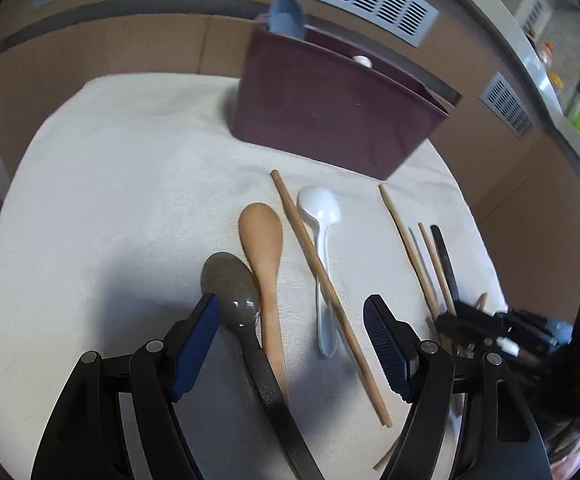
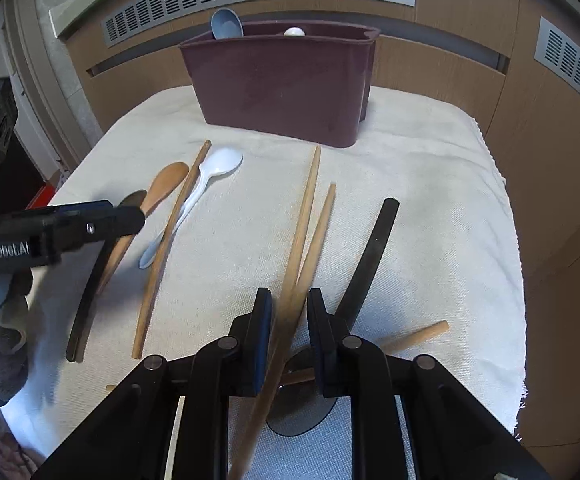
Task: Organize utensils
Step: 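Grasp the dark translucent spoon with the left tool while the right tool approaches a chopstick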
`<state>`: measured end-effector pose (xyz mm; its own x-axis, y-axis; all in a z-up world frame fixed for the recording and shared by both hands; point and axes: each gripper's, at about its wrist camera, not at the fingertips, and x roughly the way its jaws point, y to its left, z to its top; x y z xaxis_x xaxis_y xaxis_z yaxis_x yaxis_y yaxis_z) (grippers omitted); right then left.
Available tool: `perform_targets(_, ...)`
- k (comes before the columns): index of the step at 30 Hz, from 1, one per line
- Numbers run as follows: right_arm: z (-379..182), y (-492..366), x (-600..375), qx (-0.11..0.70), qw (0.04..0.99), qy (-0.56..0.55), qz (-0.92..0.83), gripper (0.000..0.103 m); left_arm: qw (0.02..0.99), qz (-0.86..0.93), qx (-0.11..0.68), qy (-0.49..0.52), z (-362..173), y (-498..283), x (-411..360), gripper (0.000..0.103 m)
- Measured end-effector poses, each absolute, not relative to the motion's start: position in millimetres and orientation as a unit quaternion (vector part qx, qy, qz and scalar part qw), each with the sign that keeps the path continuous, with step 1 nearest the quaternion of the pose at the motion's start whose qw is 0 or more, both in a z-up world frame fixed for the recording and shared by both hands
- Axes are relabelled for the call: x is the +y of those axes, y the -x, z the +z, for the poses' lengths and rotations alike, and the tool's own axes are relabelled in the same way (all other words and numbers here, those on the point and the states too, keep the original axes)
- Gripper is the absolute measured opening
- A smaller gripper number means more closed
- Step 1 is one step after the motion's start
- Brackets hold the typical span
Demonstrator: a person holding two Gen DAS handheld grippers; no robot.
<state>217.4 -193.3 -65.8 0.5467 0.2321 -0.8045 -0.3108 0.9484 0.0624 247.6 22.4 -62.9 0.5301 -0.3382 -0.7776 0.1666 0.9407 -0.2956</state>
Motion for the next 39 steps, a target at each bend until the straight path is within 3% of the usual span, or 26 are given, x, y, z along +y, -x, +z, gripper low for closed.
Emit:
perform_targets(6,-62.2,-218.6,-206.2,0.442,0.883,0.03,0.152,0.018,0.867,-0.109,0.482,0.064,-71.2,-249.2,32.1,0.048)
perform_targets(11,-62.0,-218.6,-213.7,0.443,0.884,0.02,0.146,0.018,0.866,-0.111,0.483,0.064,-73.4,-257.2,34.5,0.038)
perform_targets(18,-60.9,-218.0,-213.3,0.444,0.884,0.023,0.143,0.018,0.871,-0.08,0.484,-0.029,-73.7,-246.8,48.3,0.038)
perform_targets(27,-77.3,-256.0,-193.3,0.492,0.861,-0.001,0.129,0.018,0.864,-0.083,0.495,0.03,-73.0,-240.1,73.6,0.04)
perform_targets(28,-76.6,-256.6,-189.2,0.488,0.864,0.009,0.127,0.012,0.862,-0.084,0.498,0.037,-72.0,-240.0,74.0,0.041)
perform_targets(32,-68.2,-250.8,-186.6,0.475,0.868,0.01,0.142,0.008,0.853,-0.08,0.511,0.072,-70.3,-248.2,77.8,0.041)
perform_targets(39,-47.5,-229.4,-198.3,0.441,0.886,0.015,0.14,0.008,0.86,-0.051,0.508,0.021,-73.9,-265.3,53.0,0.042)
